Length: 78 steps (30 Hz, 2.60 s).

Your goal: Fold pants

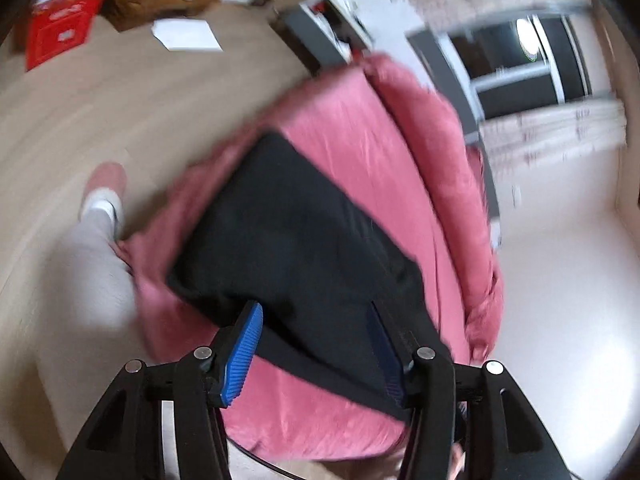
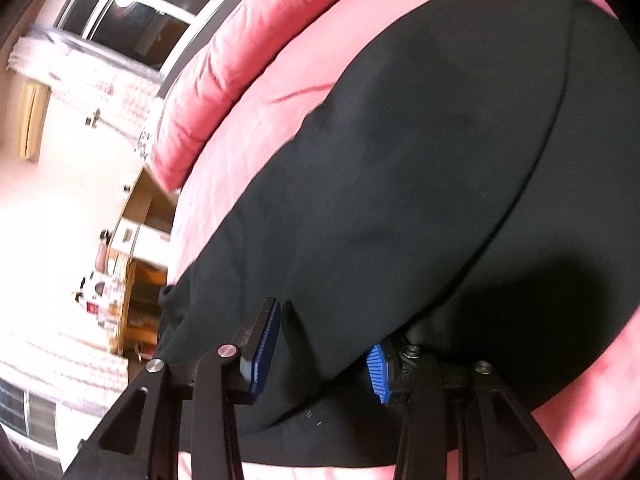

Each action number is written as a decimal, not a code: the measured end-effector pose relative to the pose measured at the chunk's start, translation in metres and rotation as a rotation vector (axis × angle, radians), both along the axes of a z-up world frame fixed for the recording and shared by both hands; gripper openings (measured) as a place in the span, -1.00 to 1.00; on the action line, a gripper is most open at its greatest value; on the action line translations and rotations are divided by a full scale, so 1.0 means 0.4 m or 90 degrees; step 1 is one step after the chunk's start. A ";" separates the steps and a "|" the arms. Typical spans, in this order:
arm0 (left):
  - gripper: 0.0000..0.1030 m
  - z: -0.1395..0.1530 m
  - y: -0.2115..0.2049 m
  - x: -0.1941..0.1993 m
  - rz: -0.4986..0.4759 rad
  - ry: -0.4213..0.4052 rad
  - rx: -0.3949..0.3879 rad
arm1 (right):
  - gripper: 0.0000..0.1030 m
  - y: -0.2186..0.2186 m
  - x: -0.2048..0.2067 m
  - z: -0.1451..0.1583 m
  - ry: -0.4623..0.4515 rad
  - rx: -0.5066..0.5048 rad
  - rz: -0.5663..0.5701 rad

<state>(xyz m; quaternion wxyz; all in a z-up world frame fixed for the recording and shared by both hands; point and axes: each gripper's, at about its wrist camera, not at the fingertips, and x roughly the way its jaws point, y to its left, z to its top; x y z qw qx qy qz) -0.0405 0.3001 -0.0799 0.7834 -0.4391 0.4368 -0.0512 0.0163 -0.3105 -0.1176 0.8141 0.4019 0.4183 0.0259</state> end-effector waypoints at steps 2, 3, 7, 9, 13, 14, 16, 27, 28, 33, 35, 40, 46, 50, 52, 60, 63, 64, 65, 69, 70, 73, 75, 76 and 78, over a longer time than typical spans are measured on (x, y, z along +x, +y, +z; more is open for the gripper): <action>0.02 -0.011 -0.023 0.011 0.002 0.013 0.028 | -0.21 -0.034 -0.004 0.006 -0.004 -0.012 -0.018; 0.02 -0.018 -0.025 0.021 0.014 0.023 0.031 | -0.21 -0.053 -0.005 0.006 -0.008 -0.011 -0.030; -0.04 -0.038 -0.013 0.049 0.064 0.041 -0.001 | -0.21 -0.113 -0.010 -0.006 -0.009 0.017 -0.076; -0.37 -0.050 0.002 0.047 0.088 0.030 0.004 | -0.30 -0.131 -0.008 -0.011 -0.010 0.030 -0.091; -0.85 -0.055 -0.010 0.068 0.086 0.036 0.044 | -0.72 -0.144 0.001 0.001 -0.007 -0.001 -0.076; -0.87 -0.047 -0.012 0.066 0.086 0.031 0.054 | -0.74 -0.148 -0.002 0.012 -0.010 -0.005 -0.071; -0.88 -0.015 -0.006 0.058 0.089 0.006 0.070 | -0.84 -0.155 -0.021 0.060 -0.039 -0.015 -0.068; -0.88 -0.039 0.019 0.012 0.080 0.052 0.131 | -0.84 -0.147 -0.150 0.108 -0.012 -0.084 -0.001; -0.88 -0.051 0.016 0.015 0.074 0.062 0.145 | -0.84 -0.151 -0.152 0.080 0.004 -0.071 -0.009; -0.65 -0.054 0.015 0.007 0.088 0.057 0.161 | -0.77 -0.190 -0.154 0.011 0.031 -0.005 -0.038; -0.61 -0.032 0.022 -0.012 0.117 0.031 0.146 | -0.76 -0.194 -0.153 0.020 0.013 0.001 -0.035; -0.54 0.099 0.024 -0.088 0.230 -0.113 0.191 | -0.59 -0.259 -0.167 0.077 -0.043 -0.030 -0.049; -0.49 0.116 -0.056 -0.012 0.148 -0.116 0.197 | -0.55 -0.406 -0.095 0.108 -0.070 -0.061 -0.114; -0.49 0.097 -0.184 0.084 0.023 -0.097 0.226 | -0.55 -0.520 -0.045 0.101 -0.069 -0.040 -0.180; -0.49 0.092 -0.266 0.131 -0.048 -0.098 0.269 | -0.54 -0.571 -0.030 0.095 -0.064 -0.036 -0.217; -0.48 0.024 -0.457 0.262 -0.192 -0.071 0.342 | -0.87 -0.626 -0.132 0.204 -0.123 -0.099 -0.235; -0.48 -0.008 -0.493 0.279 -0.211 -0.052 0.346 | -0.87 -0.632 -0.189 0.180 -0.084 -0.136 -0.232; -0.48 -0.015 -0.494 0.282 -0.215 -0.049 0.348 | -0.87 -0.632 -0.188 0.152 -0.057 -0.141 -0.234; -0.48 -0.022 -0.496 0.285 -0.218 -0.045 0.353 | -0.87 -0.637 -0.188 0.120 -0.031 -0.134 -0.241; -0.48 -0.042 -0.505 0.290 -0.220 -0.023 0.360 | -0.86 -0.662 -0.242 0.045 -0.012 -0.059 -0.293; -0.48 -0.045 -0.504 0.293 -0.218 -0.022 0.358 | -0.86 -0.663 -0.245 0.036 -0.015 -0.056 -0.301; -0.48 -0.048 -0.502 0.288 -0.215 -0.023 0.352 | -0.82 -0.659 -0.251 0.034 -0.009 -0.056 -0.317; -0.47 -0.049 -0.498 0.291 -0.214 -0.024 0.349 | -0.64 -0.654 -0.247 0.057 0.010 -0.072 -0.325; -0.47 -0.047 -0.496 0.289 -0.212 -0.025 0.346 | -0.60 -0.644 -0.257 0.079 0.015 -0.104 -0.332; -0.43 -0.043 -0.490 0.286 -0.200 -0.030 0.339 | -0.58 -0.618 -0.270 0.132 0.015 -0.179 -0.343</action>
